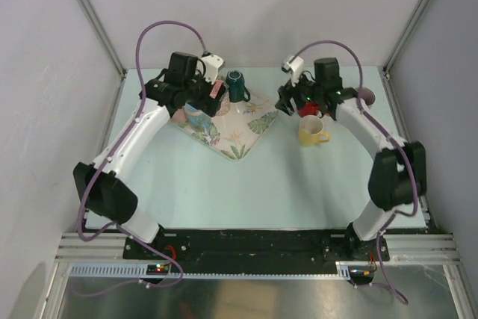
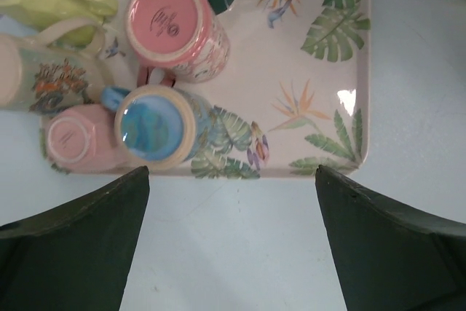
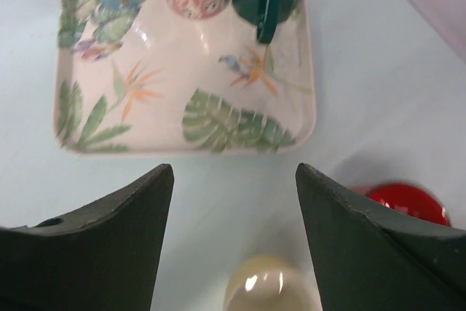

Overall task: Turn the mug right side up
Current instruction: Turn over the cup on the tray.

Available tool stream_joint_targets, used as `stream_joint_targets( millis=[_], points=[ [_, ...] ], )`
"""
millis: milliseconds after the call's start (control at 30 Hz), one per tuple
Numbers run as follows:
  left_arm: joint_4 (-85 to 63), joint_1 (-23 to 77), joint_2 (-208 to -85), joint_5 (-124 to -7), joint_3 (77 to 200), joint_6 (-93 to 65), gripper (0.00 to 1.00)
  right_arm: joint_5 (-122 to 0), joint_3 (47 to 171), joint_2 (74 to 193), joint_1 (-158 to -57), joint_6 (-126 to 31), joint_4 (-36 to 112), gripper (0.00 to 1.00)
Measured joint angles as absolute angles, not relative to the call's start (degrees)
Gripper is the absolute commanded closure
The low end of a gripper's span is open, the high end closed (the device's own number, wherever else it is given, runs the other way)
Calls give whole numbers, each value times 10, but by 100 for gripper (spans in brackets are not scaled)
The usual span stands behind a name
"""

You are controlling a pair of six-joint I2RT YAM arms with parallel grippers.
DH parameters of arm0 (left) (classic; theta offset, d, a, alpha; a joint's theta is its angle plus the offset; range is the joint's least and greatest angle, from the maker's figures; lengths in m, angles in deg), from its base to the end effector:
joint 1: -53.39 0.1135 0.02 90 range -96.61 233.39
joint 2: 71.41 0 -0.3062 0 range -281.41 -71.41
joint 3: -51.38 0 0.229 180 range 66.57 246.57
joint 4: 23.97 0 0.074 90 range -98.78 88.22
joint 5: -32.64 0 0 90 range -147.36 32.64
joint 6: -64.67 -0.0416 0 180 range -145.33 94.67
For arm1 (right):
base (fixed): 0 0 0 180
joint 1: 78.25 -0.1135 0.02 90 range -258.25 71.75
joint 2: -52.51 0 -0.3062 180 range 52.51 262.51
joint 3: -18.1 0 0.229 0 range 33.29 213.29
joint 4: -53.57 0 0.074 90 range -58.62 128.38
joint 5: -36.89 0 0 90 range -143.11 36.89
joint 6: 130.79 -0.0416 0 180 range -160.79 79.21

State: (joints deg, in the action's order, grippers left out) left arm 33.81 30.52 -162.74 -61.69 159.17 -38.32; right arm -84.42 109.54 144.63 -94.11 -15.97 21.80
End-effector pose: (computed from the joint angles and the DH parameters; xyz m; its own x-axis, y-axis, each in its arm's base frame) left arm 0.3060 -0.1325 0.4083 -0.4939 0.4516 -0.7430 0.5653 0.8161 0.1202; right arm 0.3334 0.1172 0.3580 -0.1934 -0.4278 -0.8830 -0.8114 0.5756 -0.1011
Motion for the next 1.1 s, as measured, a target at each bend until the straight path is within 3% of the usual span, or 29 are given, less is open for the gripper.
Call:
stream_joint_targets(
  millis=[433,733,1000,1100],
  points=[
    [369,321,-1491,-565,1438,-405,0,-821,1411,1780,-995,-171,201,33],
    [384,321,-1483,-564,1428,-408,0,-814,1665,1971,-1015,-188,140,33],
    [386,321,-1484,-565,1428,-408,0,-794,1735,2033,-1031,-181,124,54],
    [386,321,-1485,-566,1429,-408,0,-790,1742,2042,-1034,-179,121,70]
  ],
)
